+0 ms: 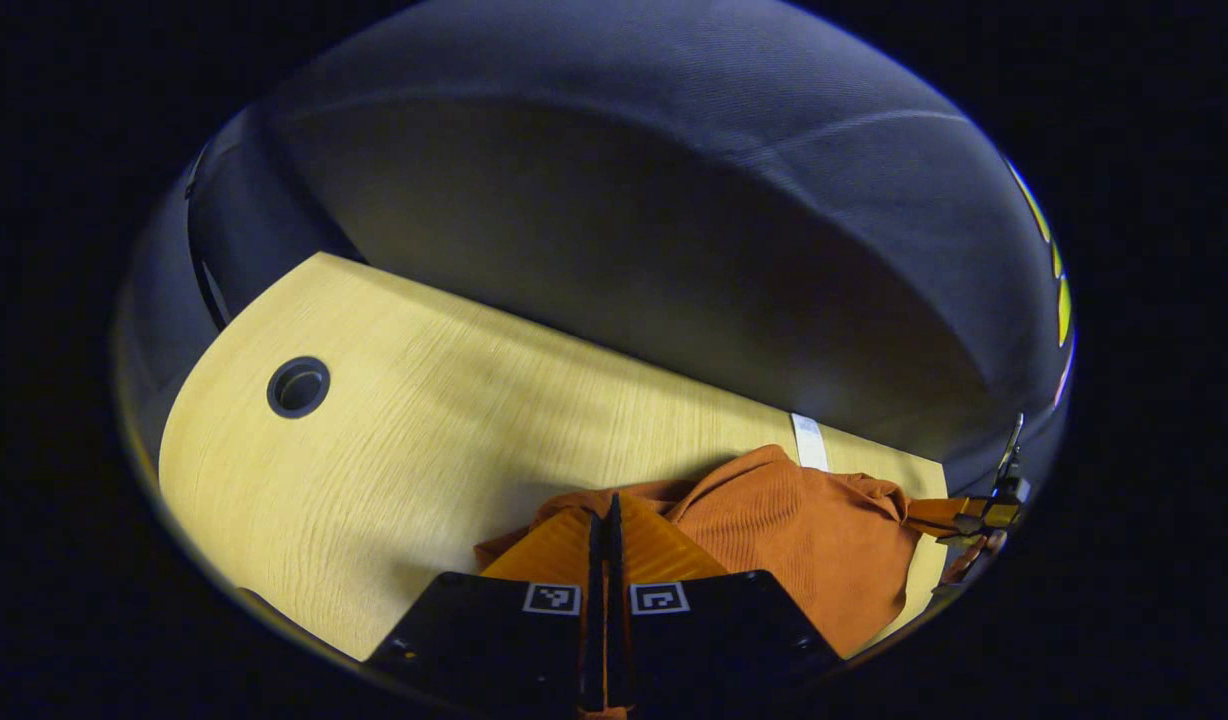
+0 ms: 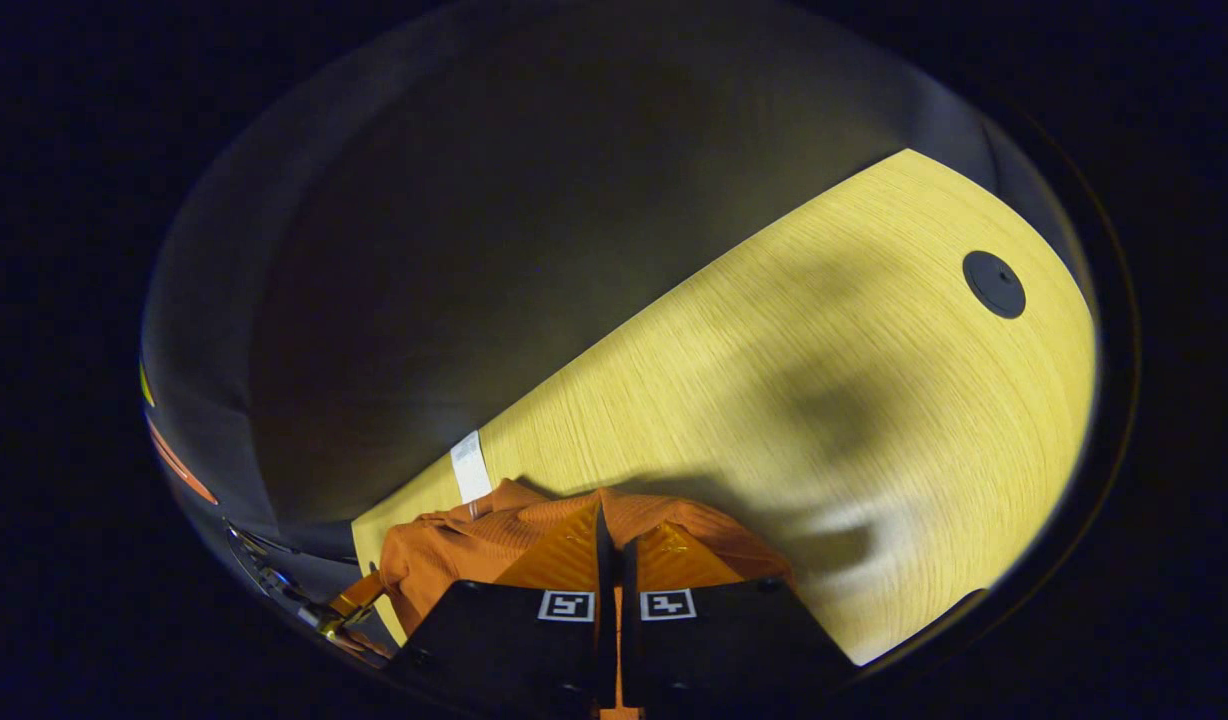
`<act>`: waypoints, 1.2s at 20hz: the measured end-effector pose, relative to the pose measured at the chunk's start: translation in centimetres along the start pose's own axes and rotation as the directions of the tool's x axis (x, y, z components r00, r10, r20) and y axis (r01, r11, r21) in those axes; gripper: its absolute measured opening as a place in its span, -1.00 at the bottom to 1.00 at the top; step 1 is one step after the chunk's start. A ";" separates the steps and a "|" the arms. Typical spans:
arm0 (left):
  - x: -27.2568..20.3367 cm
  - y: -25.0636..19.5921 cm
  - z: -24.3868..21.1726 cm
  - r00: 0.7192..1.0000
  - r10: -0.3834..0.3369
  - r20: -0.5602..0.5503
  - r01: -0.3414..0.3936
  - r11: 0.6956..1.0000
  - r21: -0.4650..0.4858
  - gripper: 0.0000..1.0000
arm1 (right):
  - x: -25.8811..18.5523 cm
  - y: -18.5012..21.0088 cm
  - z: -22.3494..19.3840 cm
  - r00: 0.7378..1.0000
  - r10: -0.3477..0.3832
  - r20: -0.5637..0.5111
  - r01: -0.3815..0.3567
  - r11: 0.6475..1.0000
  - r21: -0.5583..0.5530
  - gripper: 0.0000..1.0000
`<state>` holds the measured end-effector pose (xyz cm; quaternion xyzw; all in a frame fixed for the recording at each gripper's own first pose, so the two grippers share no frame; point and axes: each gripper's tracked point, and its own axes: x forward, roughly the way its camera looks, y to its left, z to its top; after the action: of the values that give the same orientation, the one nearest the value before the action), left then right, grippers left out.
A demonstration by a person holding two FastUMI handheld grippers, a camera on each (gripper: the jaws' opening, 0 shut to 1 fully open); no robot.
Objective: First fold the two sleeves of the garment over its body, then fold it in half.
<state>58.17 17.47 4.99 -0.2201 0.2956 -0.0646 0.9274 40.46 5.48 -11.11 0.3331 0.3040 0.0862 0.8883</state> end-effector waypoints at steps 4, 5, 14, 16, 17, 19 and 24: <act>0.6 -0.7 -0.2 1.000 -0.011 -0.007 0.011 1.000 0.026 -0.84 | -1.7 0.7 2.0 0.995 0.078 0.066 -0.080 0.996 0.034 -0.89; 0.7 -1.1 -0.3 1.000 -0.023 -0.013 0.023 0.999 0.025 -0.79 | -2.5 0.9 3.0 0.991 0.102 0.084 -0.106 0.993 0.044 -0.78; -5.2 -2.7 2.3 0.993 -0.109 0.045 0.112 0.991 -0.072 0.22 | -10.5 3.3 4.9 0.965 0.124 0.233 -0.114 0.992 -0.059 0.96; -8.2 -2.9 3.4 0.991 -0.096 0.097 0.099 0.995 -0.020 0.86 | -13.6 4.6 4.4 0.957 0.130 0.258 -0.102 0.988 -0.117 0.95; -9.7 -3.2 3.8 0.988 -0.086 0.125 0.086 0.996 0.012 0.91 | -15.4 4.9 4.0 0.953 0.127 0.277 -0.090 0.986 -0.141 0.95; -13.0 -3.9 4.4 0.981 -0.077 0.175 0.065 0.995 0.072 0.96 | -19.6 5.9 3.1 0.945 0.130 0.301 -0.077 0.981 -0.180 0.95; -20.9 -7.9 3.6 0.944 -0.091 0.318 0.030 0.981 0.191 0.96 | -30.3 6.5 2.5 0.898 0.164 0.408 -0.045 0.957 -0.286 0.95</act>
<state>43.26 16.96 21.93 -0.1504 0.1244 -0.0829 0.9773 18.01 -1.72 9.19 0.2358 0.0690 0.0998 0.9642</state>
